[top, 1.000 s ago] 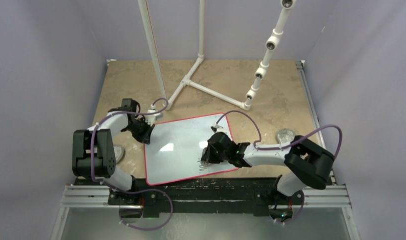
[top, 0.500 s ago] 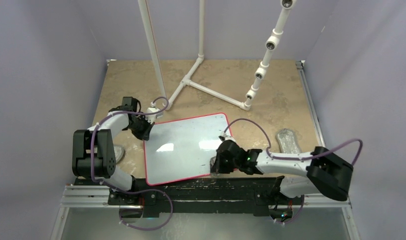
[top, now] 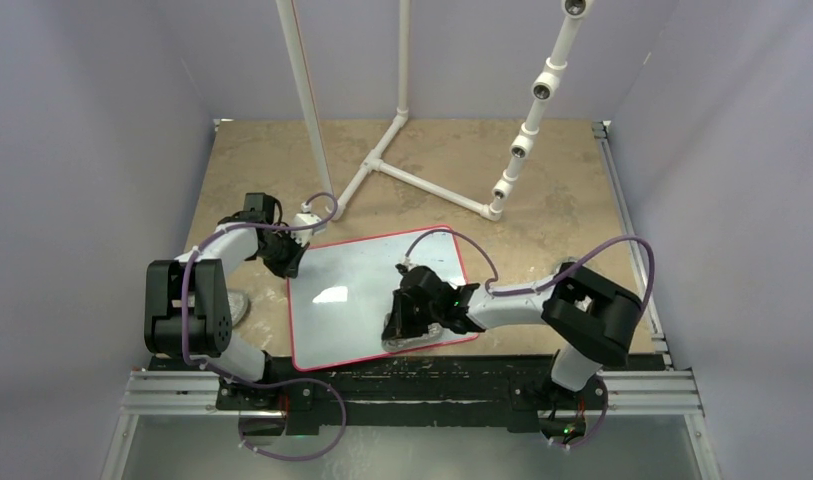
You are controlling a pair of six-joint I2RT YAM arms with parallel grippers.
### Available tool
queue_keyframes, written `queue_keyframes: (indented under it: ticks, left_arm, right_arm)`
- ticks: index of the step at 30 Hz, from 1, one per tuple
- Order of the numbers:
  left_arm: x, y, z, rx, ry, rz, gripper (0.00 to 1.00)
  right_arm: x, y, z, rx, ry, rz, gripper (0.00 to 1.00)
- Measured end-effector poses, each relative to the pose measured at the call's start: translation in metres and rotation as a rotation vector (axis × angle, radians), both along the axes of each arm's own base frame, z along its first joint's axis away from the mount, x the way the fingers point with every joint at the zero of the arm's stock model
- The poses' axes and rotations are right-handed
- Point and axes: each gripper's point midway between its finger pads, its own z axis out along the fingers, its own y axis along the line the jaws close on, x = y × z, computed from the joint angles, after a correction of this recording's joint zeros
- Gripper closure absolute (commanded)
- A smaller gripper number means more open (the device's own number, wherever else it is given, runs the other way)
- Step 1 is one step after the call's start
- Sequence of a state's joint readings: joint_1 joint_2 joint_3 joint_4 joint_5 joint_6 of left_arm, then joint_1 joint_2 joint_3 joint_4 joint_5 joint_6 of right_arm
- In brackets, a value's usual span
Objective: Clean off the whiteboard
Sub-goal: Hold the whiteboard at the center of the board.
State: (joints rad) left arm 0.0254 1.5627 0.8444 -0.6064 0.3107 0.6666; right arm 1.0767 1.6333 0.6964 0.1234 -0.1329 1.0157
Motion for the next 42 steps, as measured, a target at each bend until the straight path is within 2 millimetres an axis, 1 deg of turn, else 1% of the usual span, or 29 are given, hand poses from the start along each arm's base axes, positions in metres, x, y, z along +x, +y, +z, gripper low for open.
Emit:
queue_keyframes:
  ticks: [2,4,5,7,10,11,12,13,15,17,18,19,21,22,23,24,25,26,28,30,33,35,36,38,42]
  left_arm:
    - [0.001,0.0,0.0,0.001,-0.004,-0.003,1.0]
    - [0.001,0.0,0.0,0.001,-0.005,-0.006,1.0]
    - [0.001,0.0,0.0,0.001,-0.006,-0.006,1.0]
    - [0.001,0.0,0.001,0.001,-0.006,-0.007,1.0]
    - [0.001,0.0,0.001,0.002,-0.007,-0.007,1.0]
    - [0.001,0.0,0.001,0.002,-0.007,-0.007,1.0]
    - [0.001,0.0,0.001,0.002,-0.007,-0.007,1.0]
    - [0.001,0.0,0.001,0.001,-0.007,-0.007,1.0]
    - [0.001,0.0,0.001,0.002,-0.007,-0.007,1.0]
    - [0.001,0.0,0.001,0.002,-0.008,-0.007,1.0]
    - [0.001,0.0,0.001,0.002,-0.008,-0.007,1.0]
    - [0.001,0.0,0.001,0.002,-0.008,-0.007,1.0]
    - [0.001,0.0,0.001,0.002,-0.009,-0.007,1.0]
    - [0.001,0.0,0.001,0.002,-0.009,-0.007,1.0]
    - [0.001,0.0,0.001,0.002,-0.009,-0.007,1.0]
    - [0.001,0.0,0.001,0.002,-0.009,-0.007,1.0]
    - [0.001,0.0,0.002,0.002,-0.009,-0.007,1.0]
    - [0.001,0.0,0.002,0.002,-0.009,-0.007,1.0]
    - [0.001,0.0,0.002,0.002,-0.009,-0.007,1.0]
    - [0.002,0.0,0.003,0.002,-0.014,-0.008,1.0]
    - [0.002,0.0,0.004,0.002,-0.017,-0.008,1.0]
    - [0.002,0.0,0.003,0.003,-0.018,-0.009,1.0]
    - [0.002,0.0,0.003,0.003,-0.019,-0.009,1.0]
    - [0.002,0.0,0.003,0.003,-0.02,-0.009,1.0]
    - [0.002,0.0,0.003,0.003,-0.022,-0.009,1.0]
  right_arm:
    - [-0.001,0.004,0.0,0.008,0.005,0.017,1.0]
    - [0.0,0.0,0.0,0.003,0.003,0.005,1.0]
    - [0.001,-0.005,-0.001,-0.003,0.004,-0.008,1.0]
    - [0.003,-0.027,0.0,-0.022,0.007,-0.048,1.0]
    - [0.015,-0.074,0.0,-0.062,0.009,-0.165,1.0]
    - [0.019,-0.087,0.001,-0.072,0.004,-0.201,1.0]
    - [0.022,-0.096,0.0,-0.081,0.0,-0.229,1.0]
    - [0.024,-0.099,0.0,-0.087,-0.001,-0.237,1.0]
    - [0.024,-0.096,-0.003,-0.093,-0.001,-0.22,1.0]
    - [0.024,-0.081,-0.005,-0.09,-0.005,-0.182,1.0]
    - [0.022,-0.071,-0.006,-0.083,-0.007,-0.158,1.0]
    - [0.018,-0.056,-0.006,-0.068,-0.014,-0.119,1.0]
    - [0.008,-0.02,-0.002,-0.019,-0.026,-0.03,1.0]
    - [0.002,-0.007,-0.002,-0.001,-0.026,0.005,1.0]
    - [-0.004,0.004,-0.002,0.018,-0.03,0.036,1.0]
    - [-0.009,0.01,-0.002,0.032,-0.027,0.06,1.0]
    - [-0.012,0.012,-0.001,0.038,-0.026,0.067,1.0]
    - [-0.013,0.011,-0.001,0.039,-0.025,0.067,1.0]
    - [-0.015,0.003,-0.001,0.031,-0.012,0.05,1.0]
    - [-0.016,-0.015,-0.001,0.006,-0.001,0.02,1.0]
    - [-0.016,-0.055,-0.001,-0.051,0.013,-0.055,1.0]
    - [-0.014,-0.073,-0.001,-0.079,0.022,-0.097,1.0]
    - [-0.013,-0.078,-0.001,-0.09,0.027,-0.112,1.0]
    - [-0.012,-0.082,-0.002,-0.103,0.031,-0.126,1.0]
    - [-0.009,-0.077,-0.005,-0.12,0.039,-0.124,1.0]
